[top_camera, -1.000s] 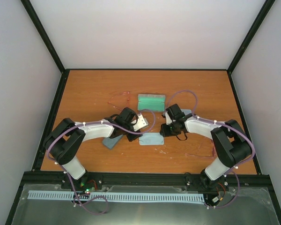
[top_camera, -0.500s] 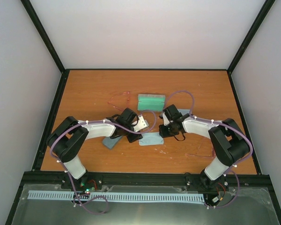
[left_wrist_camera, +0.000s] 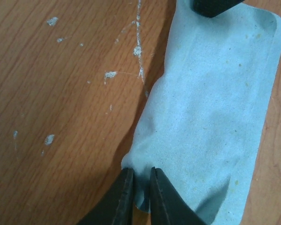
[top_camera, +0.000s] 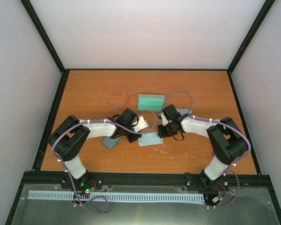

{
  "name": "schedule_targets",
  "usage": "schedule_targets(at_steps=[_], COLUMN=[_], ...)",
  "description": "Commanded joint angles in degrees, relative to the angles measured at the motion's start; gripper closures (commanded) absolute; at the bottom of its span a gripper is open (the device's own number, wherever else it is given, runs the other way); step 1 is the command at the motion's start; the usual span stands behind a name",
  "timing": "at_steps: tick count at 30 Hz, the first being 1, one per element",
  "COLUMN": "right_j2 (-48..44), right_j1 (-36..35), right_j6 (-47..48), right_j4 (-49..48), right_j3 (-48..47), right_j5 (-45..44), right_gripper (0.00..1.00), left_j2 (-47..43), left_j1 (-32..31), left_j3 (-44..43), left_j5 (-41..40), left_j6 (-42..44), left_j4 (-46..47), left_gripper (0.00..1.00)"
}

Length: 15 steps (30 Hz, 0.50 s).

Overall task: Organize the sunglasses
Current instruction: Pick up the glasses cleaning cloth from the center of the board.

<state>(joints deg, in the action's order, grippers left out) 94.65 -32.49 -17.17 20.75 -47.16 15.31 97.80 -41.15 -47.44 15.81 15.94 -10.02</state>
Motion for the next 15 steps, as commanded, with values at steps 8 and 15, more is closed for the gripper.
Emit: schedule_targets(at_steps=[8, 15], right_j2=[2.49, 0.91], right_j1=[-0.79, -0.72], right_j6=[-1.21, -2.77], right_j4=[2.49, 0.84], right_j3=[1.11, -0.69], right_j5=[-2.12, -5.89], right_gripper=[0.97, 0.97], left_j2=[2.01, 1.24], left_j1=[-0.07, -0.08], left_j3=[0.10, -1.14], left_j5=[-1.23, -4.79], left_j6=[0.05, 0.42], left_j4=[2.33, 3.62], left_gripper=[0.99, 0.99])
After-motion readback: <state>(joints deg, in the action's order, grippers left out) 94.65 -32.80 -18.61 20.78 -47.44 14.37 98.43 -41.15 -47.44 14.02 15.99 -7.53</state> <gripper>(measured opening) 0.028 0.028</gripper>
